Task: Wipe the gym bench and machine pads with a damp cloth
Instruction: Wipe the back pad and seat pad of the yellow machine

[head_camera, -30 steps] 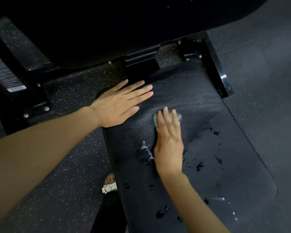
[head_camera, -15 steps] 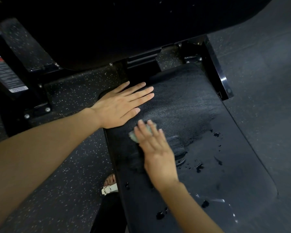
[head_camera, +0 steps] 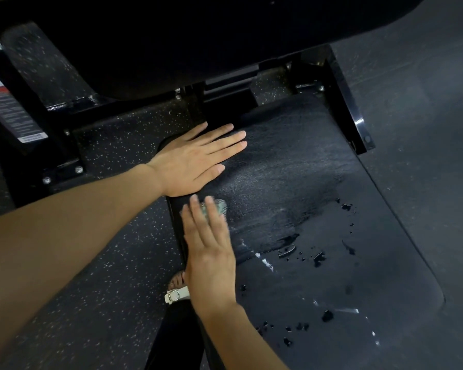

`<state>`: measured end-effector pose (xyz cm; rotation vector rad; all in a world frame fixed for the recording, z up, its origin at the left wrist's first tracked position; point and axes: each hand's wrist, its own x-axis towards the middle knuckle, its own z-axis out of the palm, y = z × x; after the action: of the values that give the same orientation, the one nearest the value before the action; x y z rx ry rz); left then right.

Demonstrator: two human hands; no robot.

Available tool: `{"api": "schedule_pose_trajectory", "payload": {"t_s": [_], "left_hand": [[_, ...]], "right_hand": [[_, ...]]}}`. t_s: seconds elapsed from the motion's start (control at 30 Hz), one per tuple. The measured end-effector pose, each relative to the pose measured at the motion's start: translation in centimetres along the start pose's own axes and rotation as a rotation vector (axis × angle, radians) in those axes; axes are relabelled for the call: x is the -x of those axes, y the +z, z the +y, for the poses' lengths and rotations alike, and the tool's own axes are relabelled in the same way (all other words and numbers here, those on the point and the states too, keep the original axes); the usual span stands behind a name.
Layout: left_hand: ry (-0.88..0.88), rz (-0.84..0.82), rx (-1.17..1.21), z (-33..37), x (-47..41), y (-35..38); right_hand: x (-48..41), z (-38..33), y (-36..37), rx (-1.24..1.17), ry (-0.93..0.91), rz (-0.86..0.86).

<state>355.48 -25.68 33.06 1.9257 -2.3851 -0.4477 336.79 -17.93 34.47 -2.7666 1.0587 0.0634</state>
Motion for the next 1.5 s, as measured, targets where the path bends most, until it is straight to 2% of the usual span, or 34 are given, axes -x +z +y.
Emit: {"api": "schedule_pose_trajectory", "payload": {"t_s": [0.1, 0.17, 0.4, 0.6, 0.77, 0.97, 1.17, 1.3, 1.37, 1.43, 1.5], "left_hand": [[-0.003, -0.001, -0.007, 0.0, 0.0, 0.0], [-0.002, -0.005, -0.005, 0.0, 0.0, 0.0], [-0.010, 0.001, -0.004, 0.2, 0.1, 0.0], [-0.014, 0.008, -0.014, 0.2, 0.1, 0.1], [-0.015, 0.007, -0.015, 0.1, 0.1, 0.2], [-0.012, 0.004, -0.002, 0.2, 0.1, 0.1], [-0.015, 0.009, 0.005, 0.3, 0.1, 0.1], [-0.018, 0.014, -0.001, 0.4, 0.2, 0.2], [-0.019, 0.014, -0.005, 0.4, 0.2, 0.2], [-0.019, 0.014, -0.004, 0.3, 0.1, 0.1], [-0.021, 0.009, -0.003, 0.3, 0.1, 0.1]], "right_hand": [[0.0, 1.6, -0.5, -0.066, -0.139, -0.007], [-0.3, 3.5, -1.2, -0.100, -0.157, 0.011], [-0.6, 10.5, -1.9, -0.154, 0.065, 0.073], [-0.1, 5.8, -0.4, -0.309, 0.078, 0.103], [0.9, 0.3, -0.2, -0.230, -0.003, 0.040], [0.7, 3.8, -0.4, -0.056, -0.146, 0.049], [-0.5, 10.8, -1.7, -0.080, 0.060, 0.117], [-0.7, 8.0, -1.3, -0.172, 0.157, 0.145], [-0.4, 5.6, -1.0, -0.170, 0.075, 0.095], [0.1, 3.3, -0.9, -0.044, -0.004, -0.006], [0.7, 1.5, -0.6, -0.017, -0.064, -0.056]]}}
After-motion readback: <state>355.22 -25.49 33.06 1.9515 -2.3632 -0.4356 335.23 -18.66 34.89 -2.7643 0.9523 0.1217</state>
